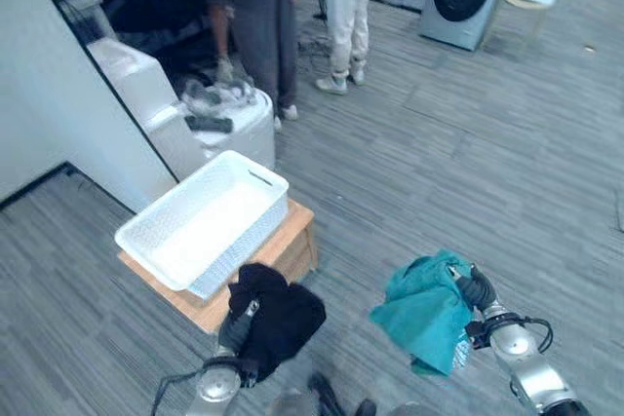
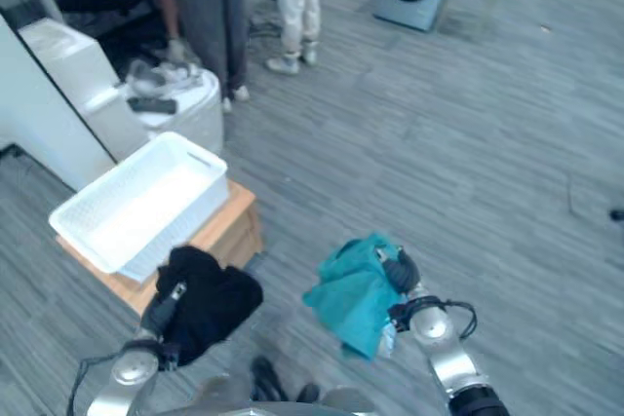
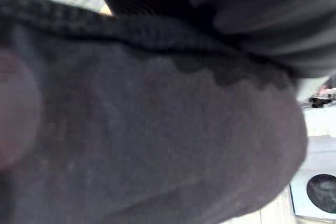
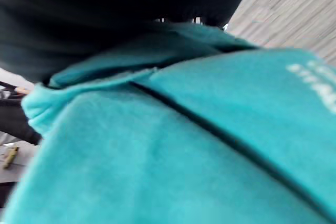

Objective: Tidy up the quilt and then pick up the clothes from the bed and put them into the laundry hamper.

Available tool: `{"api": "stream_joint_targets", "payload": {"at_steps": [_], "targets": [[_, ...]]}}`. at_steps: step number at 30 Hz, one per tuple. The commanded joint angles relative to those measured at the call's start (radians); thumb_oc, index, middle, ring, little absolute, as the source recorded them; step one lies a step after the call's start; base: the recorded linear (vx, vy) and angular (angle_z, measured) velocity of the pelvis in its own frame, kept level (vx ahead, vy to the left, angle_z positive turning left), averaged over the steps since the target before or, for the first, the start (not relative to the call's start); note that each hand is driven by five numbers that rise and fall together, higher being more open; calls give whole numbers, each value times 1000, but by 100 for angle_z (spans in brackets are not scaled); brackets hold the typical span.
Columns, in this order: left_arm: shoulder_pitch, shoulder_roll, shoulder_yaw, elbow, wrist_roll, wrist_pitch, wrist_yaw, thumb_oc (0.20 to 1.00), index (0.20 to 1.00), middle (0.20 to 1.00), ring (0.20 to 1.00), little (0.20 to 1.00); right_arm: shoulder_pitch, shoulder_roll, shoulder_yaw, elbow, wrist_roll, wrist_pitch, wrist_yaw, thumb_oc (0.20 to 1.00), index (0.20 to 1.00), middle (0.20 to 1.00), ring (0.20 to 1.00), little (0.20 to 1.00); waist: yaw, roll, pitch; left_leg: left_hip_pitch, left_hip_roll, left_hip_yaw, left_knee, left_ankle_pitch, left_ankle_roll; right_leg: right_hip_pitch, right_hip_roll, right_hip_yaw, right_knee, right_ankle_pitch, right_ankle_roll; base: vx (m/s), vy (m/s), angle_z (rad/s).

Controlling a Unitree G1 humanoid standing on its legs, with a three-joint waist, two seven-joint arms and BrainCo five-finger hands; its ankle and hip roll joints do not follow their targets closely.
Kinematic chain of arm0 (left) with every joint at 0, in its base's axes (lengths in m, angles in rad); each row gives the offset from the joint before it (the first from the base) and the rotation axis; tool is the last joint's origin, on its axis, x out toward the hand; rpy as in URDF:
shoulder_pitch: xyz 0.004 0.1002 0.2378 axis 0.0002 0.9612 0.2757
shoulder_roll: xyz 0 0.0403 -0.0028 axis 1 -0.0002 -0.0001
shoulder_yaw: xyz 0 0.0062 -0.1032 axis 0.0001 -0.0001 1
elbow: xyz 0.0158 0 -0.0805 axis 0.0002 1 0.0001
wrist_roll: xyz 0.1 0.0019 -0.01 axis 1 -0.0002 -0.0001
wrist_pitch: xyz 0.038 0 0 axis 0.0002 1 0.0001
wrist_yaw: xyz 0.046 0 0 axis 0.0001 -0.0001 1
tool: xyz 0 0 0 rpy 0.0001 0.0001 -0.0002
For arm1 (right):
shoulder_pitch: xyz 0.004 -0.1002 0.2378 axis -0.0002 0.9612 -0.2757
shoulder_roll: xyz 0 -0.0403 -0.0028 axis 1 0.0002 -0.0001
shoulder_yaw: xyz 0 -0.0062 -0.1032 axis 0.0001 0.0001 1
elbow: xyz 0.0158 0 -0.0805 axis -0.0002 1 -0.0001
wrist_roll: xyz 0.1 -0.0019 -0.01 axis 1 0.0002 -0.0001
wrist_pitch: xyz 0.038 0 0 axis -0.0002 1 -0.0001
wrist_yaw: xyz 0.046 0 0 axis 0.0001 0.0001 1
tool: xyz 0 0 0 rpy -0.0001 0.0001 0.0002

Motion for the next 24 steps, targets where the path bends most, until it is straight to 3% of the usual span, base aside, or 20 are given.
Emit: {"api": "stream_joint_targets", "payload": {"at_steps": [1,3,4,7,8,9,11,14,19,20,22,23,24], "targets": [[-31,100,1,-106,55,-32,33,200,200,200,200,200,-61,-10,-53,-55,-54,-49,-7,200,200,200,200,200,14,-43,12,67,-57,-110,-158,32,-63,-40,-237,173,211,190,98,234,87,113],[-40,110,6,-118,64,-34,43,200,200,200,200,200,-54,-9,-61,-64,-49,-52,-14,200,200,200,200,200,-1,-40,22,86,-52,-178,-160,18,-64,-122,-222,261,272,160,87,193,-72,119],[-50,116,6,-119,66,-37,45,200,200,200,200,200,-52,-9,-65,-71,-44,-53,-17,200,200,200,200,200,-10,-37,30,80,-38,-194,-160,40,-73,-160,-203,279,229,151,53,147,-190,147],[-62,135,10,-112,69,-40,41,200,200,200,200,200,-33,-12,-81,-82,-29,-56,-24,200,200,200,200,200,-33,-48,34,87,-31,-283,-160,38,-103,-174,-181,349,10,104,16,181,-207,178],[-62,135,10,-113,69,-40,41,200,200,200,200,200,-33,-12,-81,-82,-30,-56,-24,200,200,200,200,200,-37,-46,35,88,-29,-288,-160,38,-104,-167,-180,343,5,105,16,340,-224,101],[-57,139,14,-106,73,-38,38,200,200,200,200,200,-15,-6,-91,-89,-29,-46,-22,200,200,200,200,200,-56,-58,28,97,-33,-352,-160,21,-127,-158,-148,439,-222,81,7,361,-227,123],[-61,147,27,-92,83,-31,31,200,200,200,200,200,-2,7,-96,-91,-26,-39,-24,200,200,200,200,200,-68,-68,23,106,-35,-407,-160,7,-141,-160,-131,498,-358,121,10,439,-269,150],[-48,157,53,-82,94,-24,28,200,200,200,200,200,13,23,-93,-96,-26,-36,-17,200,200,200,200,200,-88,-64,27,143,-27,-485,-160,-19,-163,-207,-110,547,-435,166,23,370,-219,95],[-18,132,86,-67,98,-21,36,200,200,200,200,200,-16,15,-88,-127,-38,-43,-12,200,200,200,200,200,-105,-68,6,241,-13,-519,-117,-82,-182,-177,-106,553,-429,181,19,415,-224,69],[-5,113,99,-73,85,-25,32,200,200,200,200,200,-35,-12,-94,-147,-40,-49,-7,200,200,200,200,200,-106,-56,0,209,1,-504,19,-59,-207,-136,-98,535,-449,180,0,416,-230,-5],[-18,106,100,-72,66,-29,31,200,200,200,200,200,-62,-53,-105,-175,-38,-56,-9,200,200,200,200,200,-98,-58,4,132,34,-471,180,2,-242,-77,-98,504,-460,154,-28,262,-189,-5],[-28,107,97,-73,60,-31,33,200,200,200,200,200,-81,-68,-107,-189,-39,-57,-13,200,200,200,200,200,-97,-65,13,73,60,-438,252,24,-243,-61,-111,481,-460,141,-35,125,-142,14],[-20,113,100,-71,55,-42,24,200,200,200,200,200,-100,-85,-112,-202,-40,-61,-17,200,200,200,200,200,-86,-77,20,29,77,-393,248,20,-229,-43,-125,463,-460,127,-39,112,-110,17]]}}
